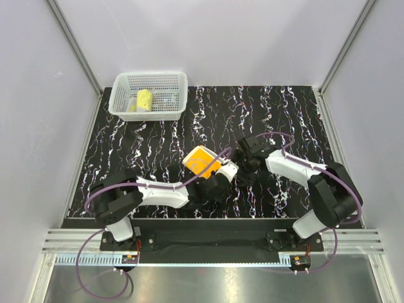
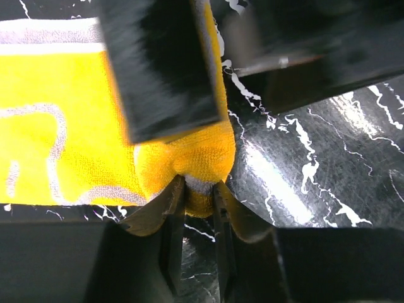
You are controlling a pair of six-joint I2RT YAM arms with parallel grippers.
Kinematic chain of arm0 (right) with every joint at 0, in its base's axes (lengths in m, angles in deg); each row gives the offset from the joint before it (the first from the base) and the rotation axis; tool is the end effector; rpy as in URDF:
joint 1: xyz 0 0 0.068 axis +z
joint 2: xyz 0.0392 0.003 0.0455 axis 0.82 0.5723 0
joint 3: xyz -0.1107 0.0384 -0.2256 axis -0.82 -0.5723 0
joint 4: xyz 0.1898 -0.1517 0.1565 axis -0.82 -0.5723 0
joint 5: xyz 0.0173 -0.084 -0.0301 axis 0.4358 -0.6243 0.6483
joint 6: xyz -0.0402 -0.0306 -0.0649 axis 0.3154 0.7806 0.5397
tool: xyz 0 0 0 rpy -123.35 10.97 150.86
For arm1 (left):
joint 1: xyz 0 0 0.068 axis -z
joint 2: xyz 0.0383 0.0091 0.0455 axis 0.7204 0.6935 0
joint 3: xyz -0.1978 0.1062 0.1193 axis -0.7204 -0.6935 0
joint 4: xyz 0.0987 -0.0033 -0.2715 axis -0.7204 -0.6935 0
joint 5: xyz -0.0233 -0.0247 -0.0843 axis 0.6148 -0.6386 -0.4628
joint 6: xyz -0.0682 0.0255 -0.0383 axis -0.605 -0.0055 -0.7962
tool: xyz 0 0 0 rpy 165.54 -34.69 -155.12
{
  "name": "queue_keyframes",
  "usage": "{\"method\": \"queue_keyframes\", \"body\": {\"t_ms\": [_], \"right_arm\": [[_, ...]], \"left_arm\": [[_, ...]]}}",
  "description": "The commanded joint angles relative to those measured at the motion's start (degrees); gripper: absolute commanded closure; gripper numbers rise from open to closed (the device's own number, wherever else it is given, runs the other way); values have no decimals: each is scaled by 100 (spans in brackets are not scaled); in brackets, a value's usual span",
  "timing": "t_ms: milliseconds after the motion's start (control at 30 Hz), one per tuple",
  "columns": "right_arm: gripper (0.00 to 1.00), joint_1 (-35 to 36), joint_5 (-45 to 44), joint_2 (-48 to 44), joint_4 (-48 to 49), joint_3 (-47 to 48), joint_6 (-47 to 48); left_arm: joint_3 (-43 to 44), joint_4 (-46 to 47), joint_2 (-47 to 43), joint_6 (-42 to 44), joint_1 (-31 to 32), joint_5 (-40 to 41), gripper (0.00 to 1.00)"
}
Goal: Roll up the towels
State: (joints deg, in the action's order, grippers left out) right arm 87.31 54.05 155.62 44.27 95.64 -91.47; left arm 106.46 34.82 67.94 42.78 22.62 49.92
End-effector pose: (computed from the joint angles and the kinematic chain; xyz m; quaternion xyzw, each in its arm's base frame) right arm 0.2695 0.1834 0.1032 0.1685 0.9592 0.2030 0.1019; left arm 0.1630 -0.3387 0.0907 0.3197 0.8466 -0.1198 0.4082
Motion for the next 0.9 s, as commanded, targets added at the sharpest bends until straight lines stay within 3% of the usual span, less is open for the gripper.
{"method": "queue_keyframes", "body": {"t_ms": [0, 67, 367, 533, 767, 867], "right_arm": [[25, -155, -435, -264, -618, 381, 275], [24, -330, -584, -430, -751, 460, 398], [23, -630, -1104, -1581, -1086, 146, 496], [24, -621, -88, -2512, 345, -733, 548], [25, -613, 715, -2602, 1777, -1612, 496], [25, -613, 821, -2488, 2156, -1797, 443]], "left_arm": [[-248, 346, -255, -157, -164, -844, 75], [-362, 469, -343, -210, -226, -1003, 75], [-925, 1418, -659, -834, -1271, -3076, 74], [-934, 1787, -554, -1184, -1746, -4174, 72], [-1285, 4067, 130, -2476, -2651, -6142, 69], [-1355, 4695, 491, -2908, -2898, -6373, 68]]}}
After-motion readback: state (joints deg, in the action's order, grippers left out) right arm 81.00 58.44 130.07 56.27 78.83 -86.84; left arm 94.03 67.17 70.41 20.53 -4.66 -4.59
